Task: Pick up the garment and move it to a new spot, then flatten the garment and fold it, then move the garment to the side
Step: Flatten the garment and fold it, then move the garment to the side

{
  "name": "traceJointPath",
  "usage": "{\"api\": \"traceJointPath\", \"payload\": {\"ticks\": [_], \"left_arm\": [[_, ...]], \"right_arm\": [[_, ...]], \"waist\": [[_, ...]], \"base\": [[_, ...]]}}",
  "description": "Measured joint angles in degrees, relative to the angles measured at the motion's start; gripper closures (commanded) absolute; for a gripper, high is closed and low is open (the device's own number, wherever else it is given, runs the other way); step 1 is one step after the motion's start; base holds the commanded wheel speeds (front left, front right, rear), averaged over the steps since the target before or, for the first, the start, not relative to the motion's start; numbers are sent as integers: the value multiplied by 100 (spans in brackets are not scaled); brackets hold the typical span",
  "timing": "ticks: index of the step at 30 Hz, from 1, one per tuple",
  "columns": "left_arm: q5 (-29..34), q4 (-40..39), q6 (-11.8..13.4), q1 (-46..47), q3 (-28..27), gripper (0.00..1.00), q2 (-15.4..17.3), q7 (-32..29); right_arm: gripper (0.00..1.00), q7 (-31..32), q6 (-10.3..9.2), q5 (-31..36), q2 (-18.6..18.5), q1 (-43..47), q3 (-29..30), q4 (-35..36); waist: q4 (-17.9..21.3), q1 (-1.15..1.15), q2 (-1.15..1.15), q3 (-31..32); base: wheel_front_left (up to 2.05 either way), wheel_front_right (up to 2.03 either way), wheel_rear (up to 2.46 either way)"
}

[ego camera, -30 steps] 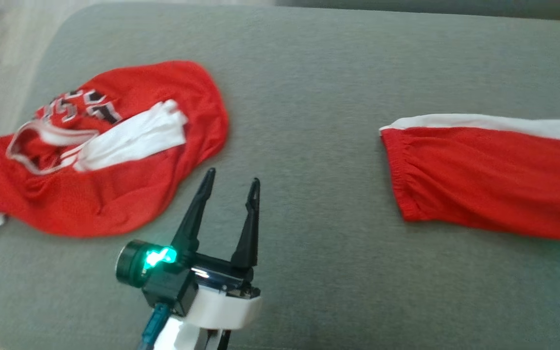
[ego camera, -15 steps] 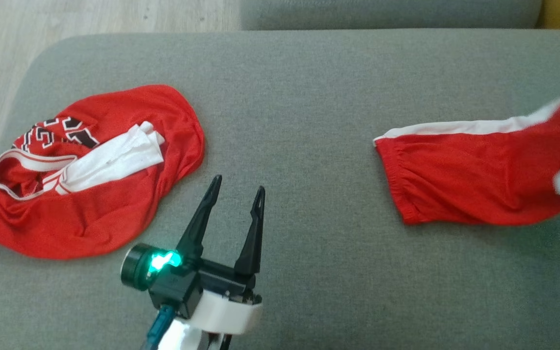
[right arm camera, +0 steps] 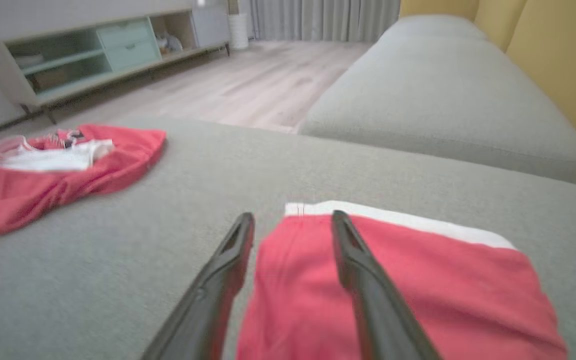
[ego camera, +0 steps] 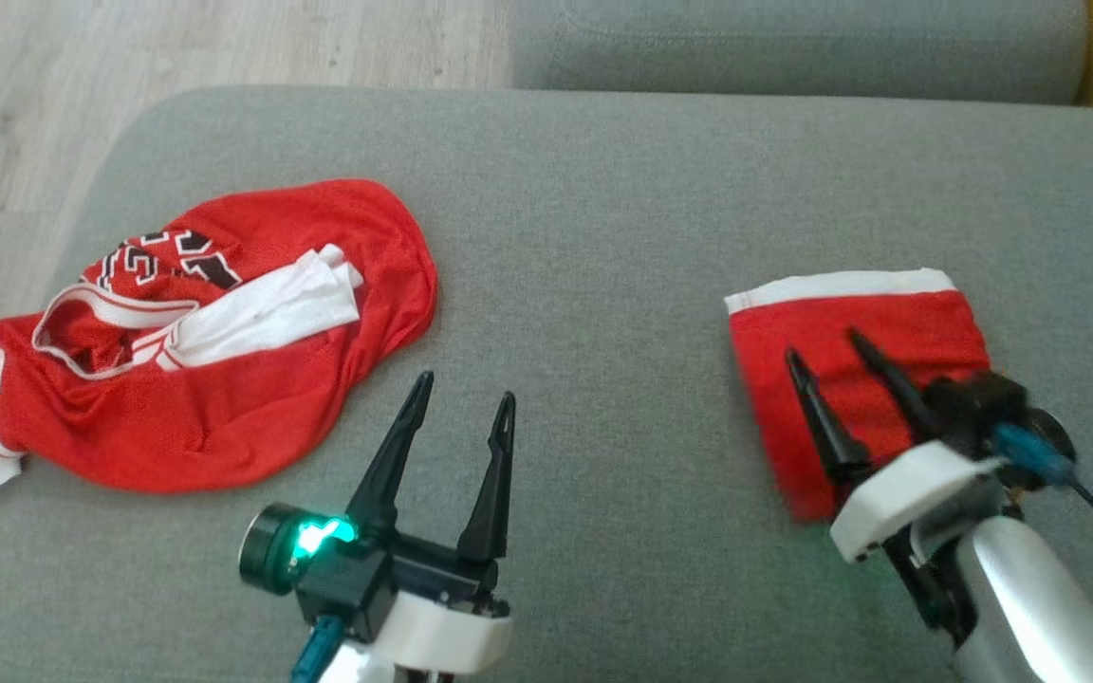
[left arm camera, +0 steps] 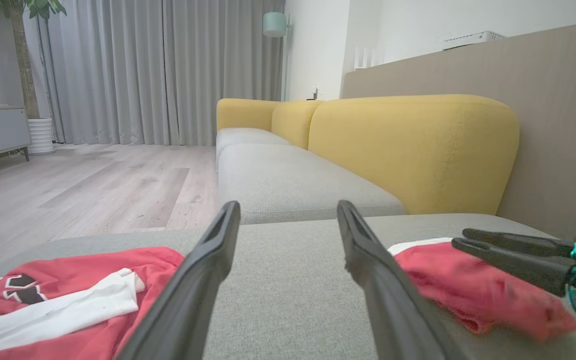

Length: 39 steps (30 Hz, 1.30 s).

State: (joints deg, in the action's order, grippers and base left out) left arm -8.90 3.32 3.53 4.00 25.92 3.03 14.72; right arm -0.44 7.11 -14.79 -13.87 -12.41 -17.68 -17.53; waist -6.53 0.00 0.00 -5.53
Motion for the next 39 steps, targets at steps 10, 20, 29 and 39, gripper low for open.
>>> {"api": "traceJointPath", "payload": {"ticks": [10,20,29,39], "left_arm": [[-42,114,334,-583,-252,0,9,0],[-86,354,970,-1128,-601,0,8,0],[-83,454,1057,-1250,-726,0,7,0],[0,479,1001,-1250,-743,0,7,0]], "right_arm": [[0,-1285,-1,468,487,1200,1244,445],[0,-1379,-1,268,649,2015,1469,822],[0,-1379,-1,318,651,2159,1448,818],[0,-1379,-1,321,690,2160,1441,790]], "waist": [[202,-1,0,594],[579,0,0,1068],[653,0,0,1198],[593,0,0,1166]], "base": [[0,0,0],[0,0,0],[0,0,0],[0,0,0]]}}
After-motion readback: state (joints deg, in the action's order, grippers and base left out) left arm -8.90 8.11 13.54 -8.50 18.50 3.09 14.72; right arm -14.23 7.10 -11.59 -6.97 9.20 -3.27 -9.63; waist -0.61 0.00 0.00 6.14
